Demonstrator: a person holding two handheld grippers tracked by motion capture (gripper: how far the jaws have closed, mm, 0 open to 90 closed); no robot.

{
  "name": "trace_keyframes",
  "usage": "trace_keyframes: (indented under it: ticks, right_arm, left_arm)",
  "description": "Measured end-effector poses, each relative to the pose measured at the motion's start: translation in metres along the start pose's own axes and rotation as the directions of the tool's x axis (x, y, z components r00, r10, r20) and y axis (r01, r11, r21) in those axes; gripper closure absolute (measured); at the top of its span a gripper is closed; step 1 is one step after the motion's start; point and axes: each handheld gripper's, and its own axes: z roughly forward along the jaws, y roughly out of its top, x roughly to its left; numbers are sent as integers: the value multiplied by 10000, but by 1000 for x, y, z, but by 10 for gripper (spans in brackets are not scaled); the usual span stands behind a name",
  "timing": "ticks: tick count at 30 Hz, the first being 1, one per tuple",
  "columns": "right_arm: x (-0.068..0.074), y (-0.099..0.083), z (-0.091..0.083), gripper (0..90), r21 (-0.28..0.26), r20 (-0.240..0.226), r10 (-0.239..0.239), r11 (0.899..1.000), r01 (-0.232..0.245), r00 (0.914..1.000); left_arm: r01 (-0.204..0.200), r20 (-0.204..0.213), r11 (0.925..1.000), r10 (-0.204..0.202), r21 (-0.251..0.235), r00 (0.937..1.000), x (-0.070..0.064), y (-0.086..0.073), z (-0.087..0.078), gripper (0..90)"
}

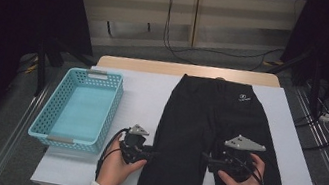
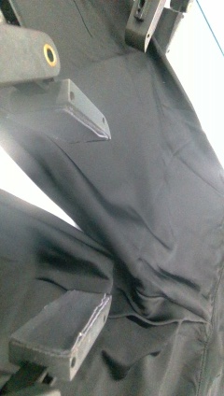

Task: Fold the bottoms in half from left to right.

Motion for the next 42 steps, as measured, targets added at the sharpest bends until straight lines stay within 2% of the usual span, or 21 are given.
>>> trace_keyframes:
  ticks: [4,9,13,19,25,33,42]
  right_arm:
    - [2,0,1,175,27,-61,-50,10000,50,10000]
    - [4,0,2,176,44,-109,-115,9999,116,9999]
    - [5,0,3,176,55,-115,-114,9999,115,9999]
    - [6,7,6,175,-67,-191,-147,9999,146,9997]
    - [11,18,13,175,-204,-349,-258,9995,251,9991]
    - [13,31,29,175,-200,-457,-166,9997,157,9988]
    - [12,47,55,178,-87,-604,-70,9999,65,9981]
  left_arm:
    - [313,95,9995,-313,-22,9995,-2,-1,2,747]
    - [716,315,9972,-722,199,9969,0,-1,2,871]
    - [911,507,9956,-922,234,9944,-1,0,1,888]
    - [921,838,9957,-912,-68,9923,-5,4,-5,888]
    - [901,991,9958,-879,-177,9912,-6,5,-7,887]
    - [879,1179,9958,-842,-261,9895,-8,5,-7,886]
    - [839,1307,9964,-812,-149,9881,-8,5,-3,886]
